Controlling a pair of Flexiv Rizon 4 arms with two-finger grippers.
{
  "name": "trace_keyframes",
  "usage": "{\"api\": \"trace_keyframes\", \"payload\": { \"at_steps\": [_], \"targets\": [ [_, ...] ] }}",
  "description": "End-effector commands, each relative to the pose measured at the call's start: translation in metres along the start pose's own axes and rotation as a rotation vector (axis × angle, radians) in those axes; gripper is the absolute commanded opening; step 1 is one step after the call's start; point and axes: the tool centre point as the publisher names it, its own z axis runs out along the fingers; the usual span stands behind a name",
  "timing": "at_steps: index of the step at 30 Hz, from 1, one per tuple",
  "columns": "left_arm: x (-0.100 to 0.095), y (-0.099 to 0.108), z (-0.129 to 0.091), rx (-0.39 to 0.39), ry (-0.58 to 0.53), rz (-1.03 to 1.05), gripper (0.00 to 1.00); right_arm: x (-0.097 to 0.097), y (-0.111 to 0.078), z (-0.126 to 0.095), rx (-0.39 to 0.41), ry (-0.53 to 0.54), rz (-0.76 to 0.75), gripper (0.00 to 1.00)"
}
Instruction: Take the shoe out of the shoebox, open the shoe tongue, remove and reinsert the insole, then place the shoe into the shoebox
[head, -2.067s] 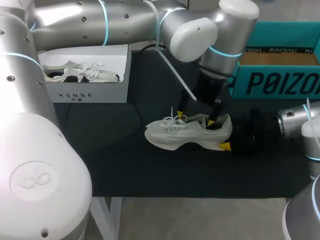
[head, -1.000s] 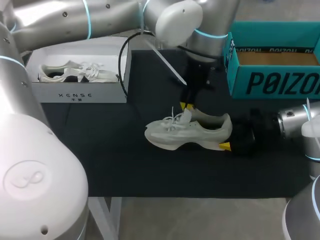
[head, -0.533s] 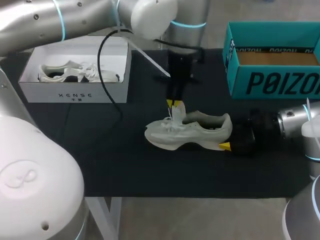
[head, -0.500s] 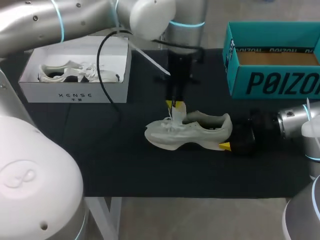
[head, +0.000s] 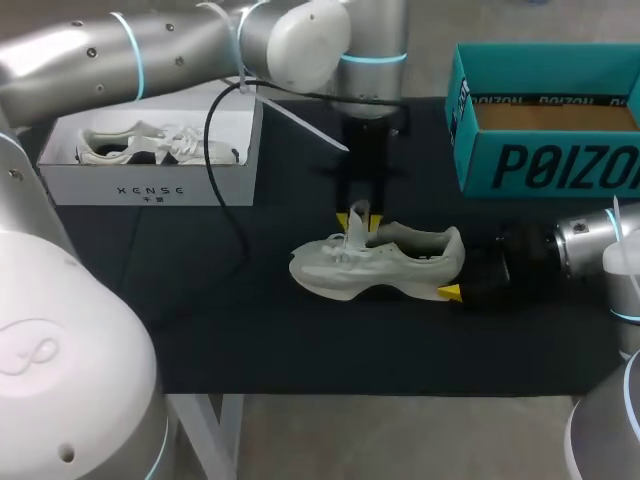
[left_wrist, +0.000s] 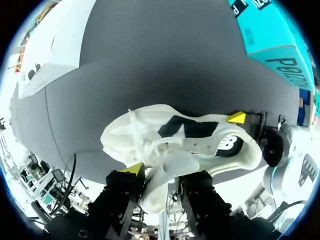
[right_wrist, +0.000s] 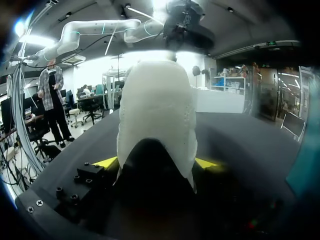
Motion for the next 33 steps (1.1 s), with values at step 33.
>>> {"api": "trace_keyframes", "payload": {
  "at_steps": [33],
  "targets": [
    [-0.056,0.004,0.002,-0.015,-0.01,-0.042,0.0,-0.001,-0.002,0.004,0.003,0.0,0.001,0.0]
  ]
}}
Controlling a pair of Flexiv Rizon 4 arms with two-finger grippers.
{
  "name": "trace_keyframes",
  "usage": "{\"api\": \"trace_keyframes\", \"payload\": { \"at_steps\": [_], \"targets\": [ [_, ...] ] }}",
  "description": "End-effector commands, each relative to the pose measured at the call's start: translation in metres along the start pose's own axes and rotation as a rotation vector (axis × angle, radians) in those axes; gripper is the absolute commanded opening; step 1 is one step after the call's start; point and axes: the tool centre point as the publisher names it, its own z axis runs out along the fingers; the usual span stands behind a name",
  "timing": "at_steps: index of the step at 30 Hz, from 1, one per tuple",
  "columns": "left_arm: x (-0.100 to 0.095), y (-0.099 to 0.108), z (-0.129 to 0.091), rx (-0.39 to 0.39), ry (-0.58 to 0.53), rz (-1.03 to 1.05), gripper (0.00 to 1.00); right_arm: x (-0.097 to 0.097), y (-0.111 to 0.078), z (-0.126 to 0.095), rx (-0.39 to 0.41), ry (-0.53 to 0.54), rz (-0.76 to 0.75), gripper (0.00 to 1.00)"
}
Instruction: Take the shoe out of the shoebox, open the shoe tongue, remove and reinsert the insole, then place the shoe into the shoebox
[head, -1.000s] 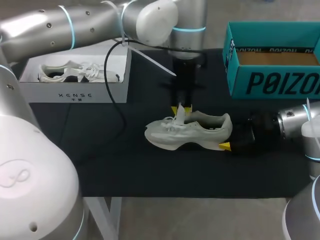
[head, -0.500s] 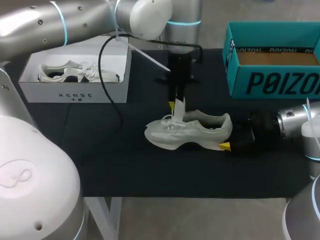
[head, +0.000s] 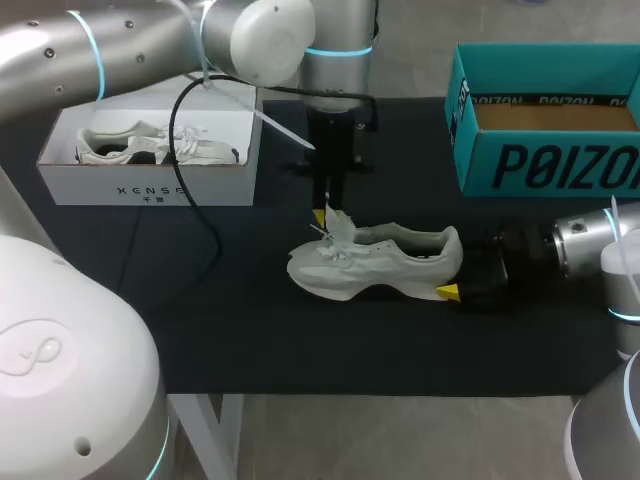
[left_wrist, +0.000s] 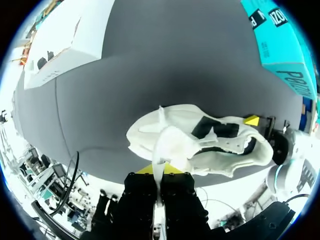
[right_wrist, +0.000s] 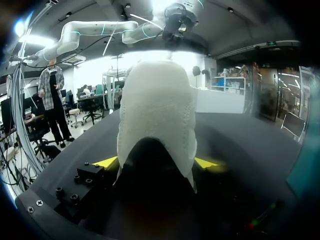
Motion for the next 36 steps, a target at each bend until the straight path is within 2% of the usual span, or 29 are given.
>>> {"api": "trace_keyframes", "payload": {
  "at_steps": [1,2,3,4,11,16,18,19,21,22,24,25,26,27,28,36],
  "targets": [
    [0.0,-0.001,0.008,-0.018,0.002,0.01,0.0,-0.001,-0.003,0.001,0.004,-0.001,0.001,0.0],
    [0.001,0.0,0.007,-0.023,0.003,0.023,0.0,-0.001,-0.003,0.001,0.004,-0.001,0.001,0.0],
    [0.003,0.001,0.006,-0.01,0.01,0.026,0.23,-0.001,-0.003,0.001,0.004,-0.001,0.001,0.0],
    [0.005,0.001,0.004,-0.019,0.026,0.036,1.0,-0.001,-0.003,0.001,0.004,-0.001,0.001,0.0],
    [0.016,-0.004,-0.02,0.029,0.078,0.083,1.0,-0.001,-0.003,0.001,0.004,-0.001,0.001,0.0],
    [0.023,-0.017,-0.052,0.128,0.07,0.162,1.0,-0.001,-0.003,0.001,0.004,-0.001,0.001,0.0],
    [0.029,-0.016,-0.064,0.139,0.069,0.269,1.0,-0.001,-0.003,0.001,0.004,-0.001,0.001,0.0],
    [0.033,-0.014,-0.069,0.115,0.074,0.35,1.0,-0.001,-0.003,0.001,0.004,-0.001,0.001,0.0],
    [0.041,-0.007,-0.071,-0.04,0.076,0.59,1.0,-0.001,-0.003,0.001,0.004,-0.001,0.001,0.0],
    [0.043,-0.002,-0.071,-0.069,0.055,0.754,1.0,-0.001,-0.003,0.001,0.004,-0.001,0.001,0.0],
    [0.039,0.008,-0.065,-0.183,-0.028,1.073,1.0,-0.001,-0.003,0.001,0.004,-0.001,0.001,0.0],
    [0.038,0.011,-0.065,-0.214,-0.017,1.148,1.0,-0.001,-0.003,0.001,0.004,-0.001,0.001,0.0],
    [0.036,0.017,-0.068,-0.232,0.023,1.353,1.0,-0.001,-0.003,0.001,0.004,-0.001,0.001,0.0],
    [0.036,0.02,-0.068,-0.246,0.021,1.38,1.0,-0.001,-0.003,0.001,0.004,-0.001,0.001,0.0],
    [0.04,0.024,-0.068,-0.22,0.056,1.422,1.0,-0.001,-0.003,0.001,0.004,-0.001,0.001,0.0],
    [0.04,0.024,-0.068,-0.22,0.056,1.422,1.0,-0.001,-0.003,0.001,0.004,-0.001,0.001,0.0]
  ]
}}
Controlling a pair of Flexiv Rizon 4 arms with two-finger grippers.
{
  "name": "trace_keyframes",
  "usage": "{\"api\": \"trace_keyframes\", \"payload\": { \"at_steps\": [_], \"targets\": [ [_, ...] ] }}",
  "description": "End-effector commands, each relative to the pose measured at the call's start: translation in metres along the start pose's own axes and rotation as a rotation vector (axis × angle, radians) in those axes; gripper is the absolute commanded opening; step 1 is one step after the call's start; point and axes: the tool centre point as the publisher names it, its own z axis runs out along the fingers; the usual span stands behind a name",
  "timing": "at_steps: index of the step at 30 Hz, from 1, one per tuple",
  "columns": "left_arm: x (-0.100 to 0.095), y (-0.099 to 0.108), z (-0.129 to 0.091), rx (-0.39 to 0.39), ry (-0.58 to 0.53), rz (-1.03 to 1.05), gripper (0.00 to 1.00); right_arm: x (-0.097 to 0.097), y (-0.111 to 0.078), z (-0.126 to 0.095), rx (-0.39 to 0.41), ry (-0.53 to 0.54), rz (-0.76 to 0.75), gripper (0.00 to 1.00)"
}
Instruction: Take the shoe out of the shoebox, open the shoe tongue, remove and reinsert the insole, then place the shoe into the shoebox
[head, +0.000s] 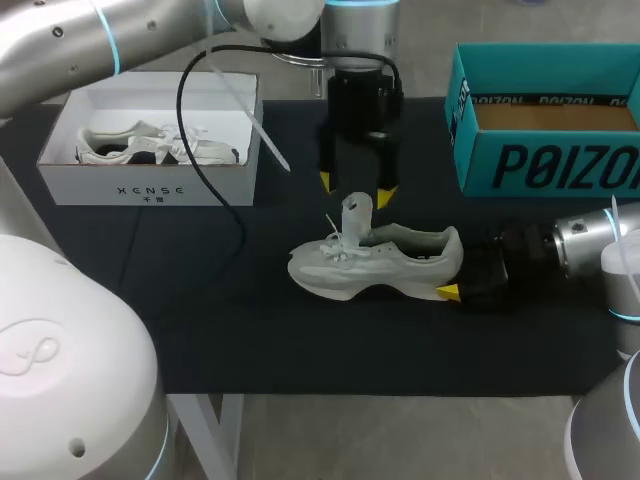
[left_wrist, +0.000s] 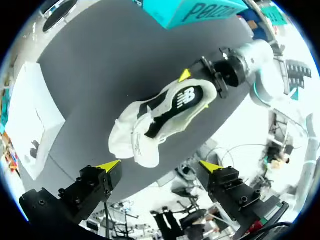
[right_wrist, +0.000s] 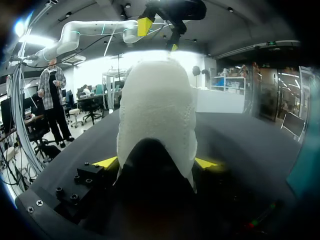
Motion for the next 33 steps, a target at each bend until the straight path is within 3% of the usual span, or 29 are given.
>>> {"api": "trace_keyframes", "payload": {
  "at_steps": [1,7,9,11,14,20,25,28,29,30,33],
  "targets": [
    [-0.003,-0.008,-0.001,-0.209,0.072,0.697,1.0,-0.001,-0.002,0.002,0.003,0.0,0.001,0.0],
    [-0.003,-0.008,-0.001,-0.209,0.072,0.697,1.0,-0.001,-0.002,0.002,0.003,0.0,0.001,0.0],
    [-0.002,-0.003,-0.014,-0.101,-0.118,0.957,1.0,-0.001,-0.002,0.002,0.003,0.0,0.001,0.0],
    [0.002,0.007,-0.021,-0.049,-0.311,1.265,1.0,-0.001,-0.002,0.002,0.003,0.0,0.001,0.0],
    [0.002,0.017,-0.025,-0.057,-0.409,1.402,1.0,-0.001,-0.002,0.002,0.003,0.0,0.001,0.0],
    [0.012,0.008,-0.02,-0.105,-0.592,1.535,1.0,-0.001,-0.002,0.002,0.003,0.0,0.001,0.0],
    [0.031,0.01,-0.005,-0.035,-0.546,1.429,1.0,-0.001,-0.002,0.002,0.003,0.0,0.001,0.0],
    [0.038,0.007,0.01,-0.035,-0.513,1.338,1.0,-0.001,-0.002,0.002,0.003,0.0,0.001,0.0],
    [0.04,0.007,0.015,-0.039,-0.5,1.305,0.09,-0.001,-0.002,0.002,0.003,0.0,0.001,0.0],
    [0.041,0.005,0.02,-0.04,-0.466,1.26,0.0,-0.001,-0.002,0.002,0.003,0.0,0.001,0.0],
    [0.044,0.003,0.029,-0.029,-0.429,1.211,0.0,-0.001,-0.002,0.002,0.003,0.0,0.001,0.0]
  ]
}}
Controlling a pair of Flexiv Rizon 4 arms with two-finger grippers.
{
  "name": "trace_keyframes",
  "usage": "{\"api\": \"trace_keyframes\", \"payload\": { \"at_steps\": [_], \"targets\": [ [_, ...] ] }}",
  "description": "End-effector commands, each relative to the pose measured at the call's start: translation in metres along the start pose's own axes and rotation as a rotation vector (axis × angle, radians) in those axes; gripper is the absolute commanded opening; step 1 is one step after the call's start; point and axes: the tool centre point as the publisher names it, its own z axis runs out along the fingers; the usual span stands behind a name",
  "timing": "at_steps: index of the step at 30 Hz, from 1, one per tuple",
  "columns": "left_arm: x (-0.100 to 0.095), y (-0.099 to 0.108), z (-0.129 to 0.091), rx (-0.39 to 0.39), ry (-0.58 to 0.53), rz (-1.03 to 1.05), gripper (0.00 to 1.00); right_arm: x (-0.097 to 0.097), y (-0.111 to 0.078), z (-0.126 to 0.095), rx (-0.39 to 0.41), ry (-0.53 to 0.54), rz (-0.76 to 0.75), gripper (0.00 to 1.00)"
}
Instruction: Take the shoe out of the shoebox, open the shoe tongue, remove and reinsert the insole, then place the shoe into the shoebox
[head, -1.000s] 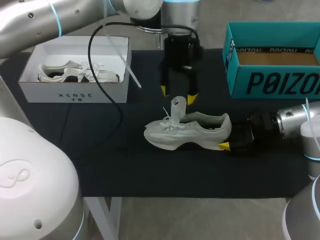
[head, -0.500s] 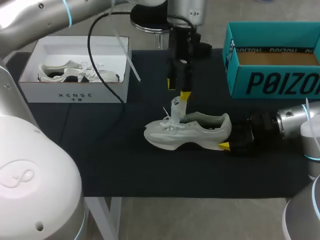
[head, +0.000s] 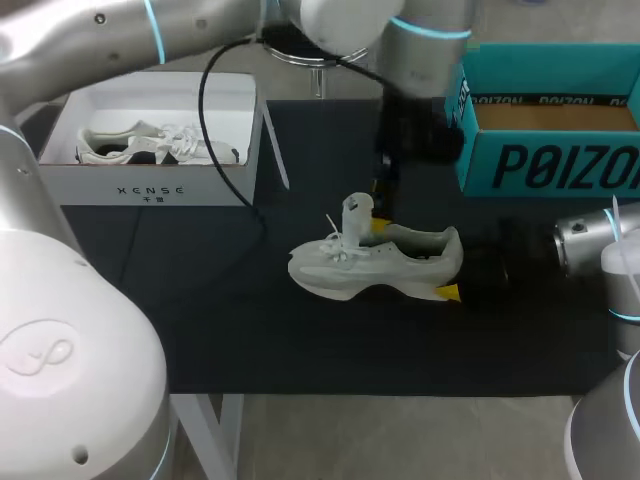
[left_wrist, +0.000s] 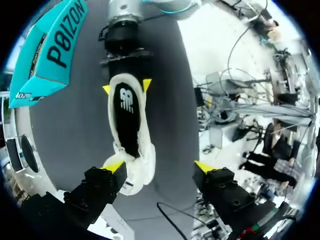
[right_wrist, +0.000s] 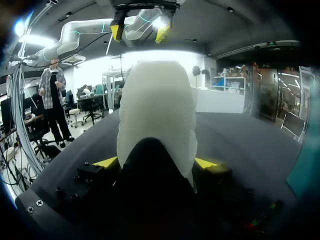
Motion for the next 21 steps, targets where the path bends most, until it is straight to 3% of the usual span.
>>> {"api": "trace_keyframes", "payload": {
  "at_steps": [1,11,21],
  "targets": [
    [0.005,-0.008,0.015,0.015,-0.178,0.182,0.0,-0.001,-0.002,0.002,0.003,0.0,0.001,0.0],
    [-0.015,-0.03,0.026,0.084,-0.125,0.098,0.0,-0.001,-0.002,0.002,0.003,0.0,0.001,0.0],
    [-0.039,-0.055,0.053,0.108,-0.136,0.109,0.0,-0.001,-0.002,0.002,0.003,0.0,0.001,0.0]
  ]
}}
